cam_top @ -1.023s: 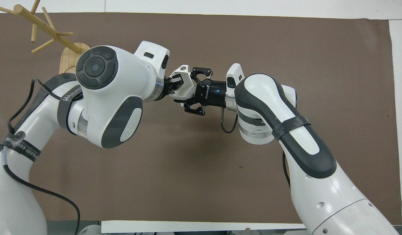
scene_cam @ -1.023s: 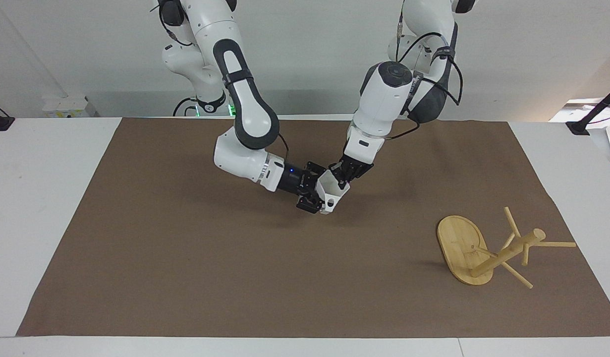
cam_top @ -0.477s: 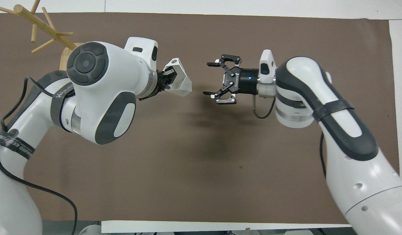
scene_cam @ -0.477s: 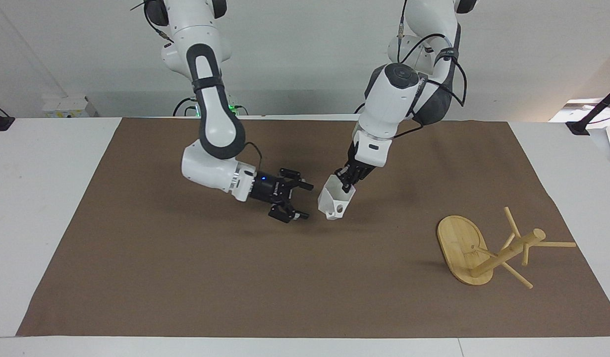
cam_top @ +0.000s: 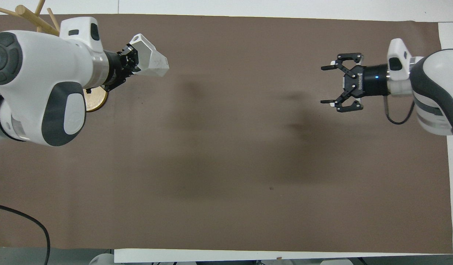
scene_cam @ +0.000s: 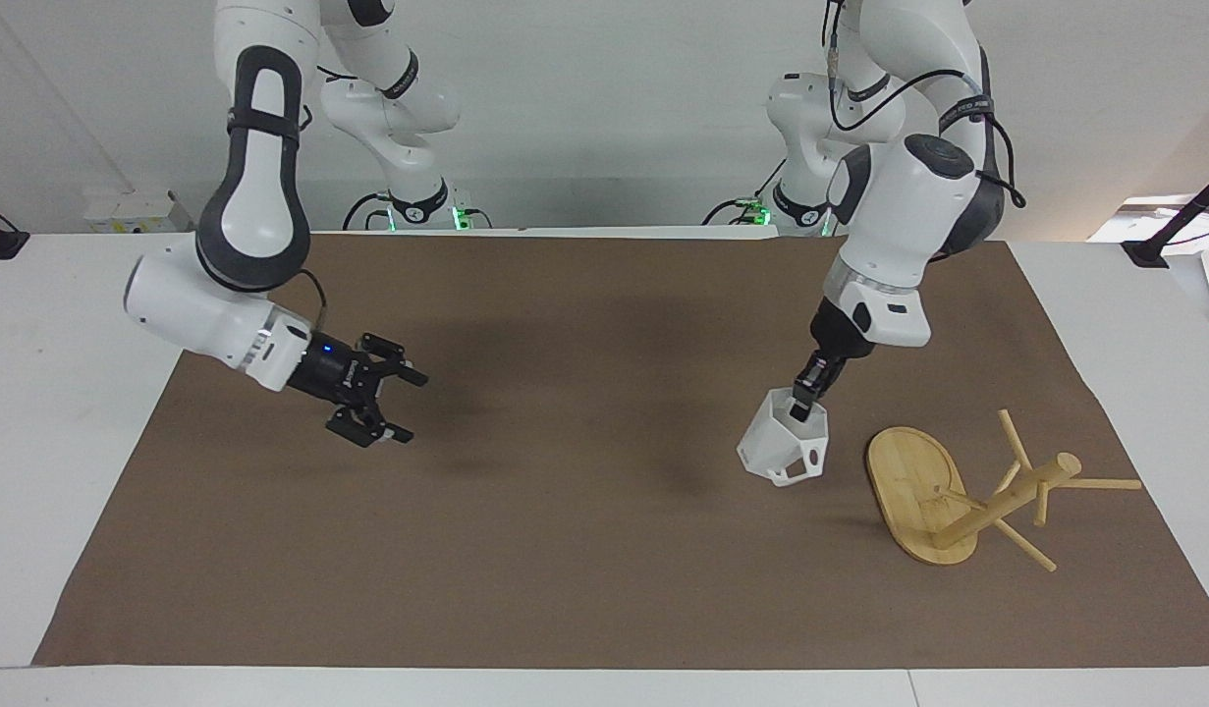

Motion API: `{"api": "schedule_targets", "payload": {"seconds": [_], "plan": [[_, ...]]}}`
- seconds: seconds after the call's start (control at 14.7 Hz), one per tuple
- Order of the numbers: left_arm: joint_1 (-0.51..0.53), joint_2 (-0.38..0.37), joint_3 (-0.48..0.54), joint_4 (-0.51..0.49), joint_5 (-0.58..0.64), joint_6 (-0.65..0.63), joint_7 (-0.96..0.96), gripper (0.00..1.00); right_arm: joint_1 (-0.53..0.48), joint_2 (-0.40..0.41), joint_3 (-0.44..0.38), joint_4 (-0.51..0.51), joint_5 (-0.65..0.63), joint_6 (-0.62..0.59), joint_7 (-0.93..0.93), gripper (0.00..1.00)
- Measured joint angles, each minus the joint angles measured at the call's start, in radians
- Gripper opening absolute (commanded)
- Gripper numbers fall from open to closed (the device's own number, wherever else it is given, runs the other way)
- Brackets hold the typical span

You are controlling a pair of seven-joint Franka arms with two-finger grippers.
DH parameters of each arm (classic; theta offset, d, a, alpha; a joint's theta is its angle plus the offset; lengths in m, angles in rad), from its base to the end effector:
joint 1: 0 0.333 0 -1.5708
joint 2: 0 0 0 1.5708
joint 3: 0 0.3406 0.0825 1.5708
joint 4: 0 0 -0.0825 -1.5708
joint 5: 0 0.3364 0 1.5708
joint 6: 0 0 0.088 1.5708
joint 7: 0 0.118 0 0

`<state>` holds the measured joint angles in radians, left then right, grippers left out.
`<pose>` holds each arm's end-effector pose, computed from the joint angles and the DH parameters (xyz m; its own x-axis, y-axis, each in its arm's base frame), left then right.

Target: Hang cup on rack

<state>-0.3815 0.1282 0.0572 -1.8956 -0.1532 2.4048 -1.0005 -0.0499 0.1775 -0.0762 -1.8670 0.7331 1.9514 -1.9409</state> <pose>0.5576 -0.1914 0.5106 0.7044 0.7043 0.0877 0.6308 -0.6779 0.3775 0.5662 -0.0175 0.4651 0.0389 0.7923 0.6089 0.9950 -0.0869 0.0496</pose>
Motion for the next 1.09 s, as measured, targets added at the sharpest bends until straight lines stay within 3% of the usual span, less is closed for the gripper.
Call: {"api": "schedule_targets", "payload": {"seconds": [0.27, 0.48, 0.82, 0.89, 0.95, 1.02, 1.09], "plan": [[0.078, -0.001, 0.0, -0.023, 0.0, 0.026, 0.011, 0.0, -0.072, -0.071, -0.001, 0.026, -0.362, -0.049, 0.384, 1.0], [0.125, -0.002, 0.0, -0.031, 0.0, 0.027, 0.081, 0.0, -0.084, -0.085, 0.003, 0.131, -0.584, -0.194, 0.71, 1.0], [0.193, -0.001, 0.0, -0.066, 0.0, 0.055, 0.189, 0.0, -0.033, -0.15, 0.007, 0.26, -0.683, -0.513, 1.337, 1.0], [0.206, 0.001, 0.0, -0.073, 0.0, 0.073, 0.199, 0.05, -0.015, -0.169, -0.007, 0.261, -0.701, -0.538, 1.452, 1.0], [0.216, 0.006, 0.0, -0.078, 0.0, 0.087, 0.203, 0.4, 0.003, -0.185, -0.024, 0.262, -0.723, -0.558, 1.538, 1.0], [0.225, 0.01, 0.0, -0.08, 0.0, 0.095, 0.209, 0.81, 0.025, -0.197, -0.047, 0.262, -0.738, -0.579, 1.596, 1.0], [0.234, 0.013, 0.0, -0.08, 0.0, 0.1, 0.224, 0.99, 0.048, -0.204, -0.078, 0.262, -0.748, -0.597, 1.642, 1.0]]}}
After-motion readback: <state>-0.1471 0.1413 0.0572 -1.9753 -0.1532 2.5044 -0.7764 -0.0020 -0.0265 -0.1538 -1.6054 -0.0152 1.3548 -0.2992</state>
